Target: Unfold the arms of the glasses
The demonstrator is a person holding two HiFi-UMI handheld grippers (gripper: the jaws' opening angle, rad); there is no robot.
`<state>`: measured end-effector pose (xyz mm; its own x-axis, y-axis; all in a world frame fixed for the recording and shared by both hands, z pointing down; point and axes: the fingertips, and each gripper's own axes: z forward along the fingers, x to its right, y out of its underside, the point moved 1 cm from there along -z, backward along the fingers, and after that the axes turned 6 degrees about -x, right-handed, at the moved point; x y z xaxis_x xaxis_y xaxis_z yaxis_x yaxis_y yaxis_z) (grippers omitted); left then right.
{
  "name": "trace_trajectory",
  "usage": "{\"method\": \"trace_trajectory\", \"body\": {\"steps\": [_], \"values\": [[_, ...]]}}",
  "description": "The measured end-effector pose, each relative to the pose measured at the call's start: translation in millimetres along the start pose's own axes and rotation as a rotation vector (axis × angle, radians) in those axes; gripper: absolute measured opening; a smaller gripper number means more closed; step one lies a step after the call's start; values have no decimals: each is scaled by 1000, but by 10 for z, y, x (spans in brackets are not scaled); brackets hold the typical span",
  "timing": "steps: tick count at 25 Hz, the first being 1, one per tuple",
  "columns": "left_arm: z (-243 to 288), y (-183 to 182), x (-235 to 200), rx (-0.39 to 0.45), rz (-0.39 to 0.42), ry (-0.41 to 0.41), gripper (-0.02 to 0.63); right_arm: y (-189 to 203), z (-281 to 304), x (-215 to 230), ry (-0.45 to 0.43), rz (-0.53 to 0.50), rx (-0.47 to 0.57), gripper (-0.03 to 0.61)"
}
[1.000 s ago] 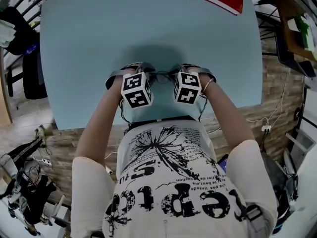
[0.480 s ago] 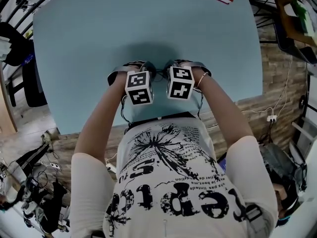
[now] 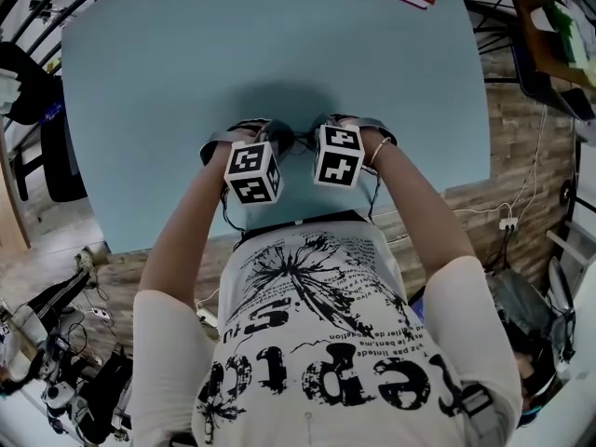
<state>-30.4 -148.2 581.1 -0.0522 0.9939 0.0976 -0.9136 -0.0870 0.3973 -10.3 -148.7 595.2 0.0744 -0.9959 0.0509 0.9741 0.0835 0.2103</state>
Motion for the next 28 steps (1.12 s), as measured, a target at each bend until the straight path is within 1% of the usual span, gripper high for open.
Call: {"method": "trace_trajectory", "body": {"steps": [4, 8, 13, 17, 22, 28], "values": [[-111, 0, -56, 51, -25, -38, 38, 42, -3, 25, 17, 0, -17, 35], [-228, 24, -85, 90, -62, -44, 35, 43, -25, 34, 27, -3, -18, 35], [-410, 106, -95, 97, -74, -71, 34, 45, -8, 30, 45, -25, -38, 34], [-557, 236, -97, 91, -97, -94, 29, 65, -27, 7, 39, -12, -38, 35], [-698, 368, -86, 115, -145, -120, 29, 71, -22, 24, 59, -8, -43, 34], [-843, 559, -53, 122, -179, -150, 29, 48, -32, 32, 76, 3, -49, 35]]}}
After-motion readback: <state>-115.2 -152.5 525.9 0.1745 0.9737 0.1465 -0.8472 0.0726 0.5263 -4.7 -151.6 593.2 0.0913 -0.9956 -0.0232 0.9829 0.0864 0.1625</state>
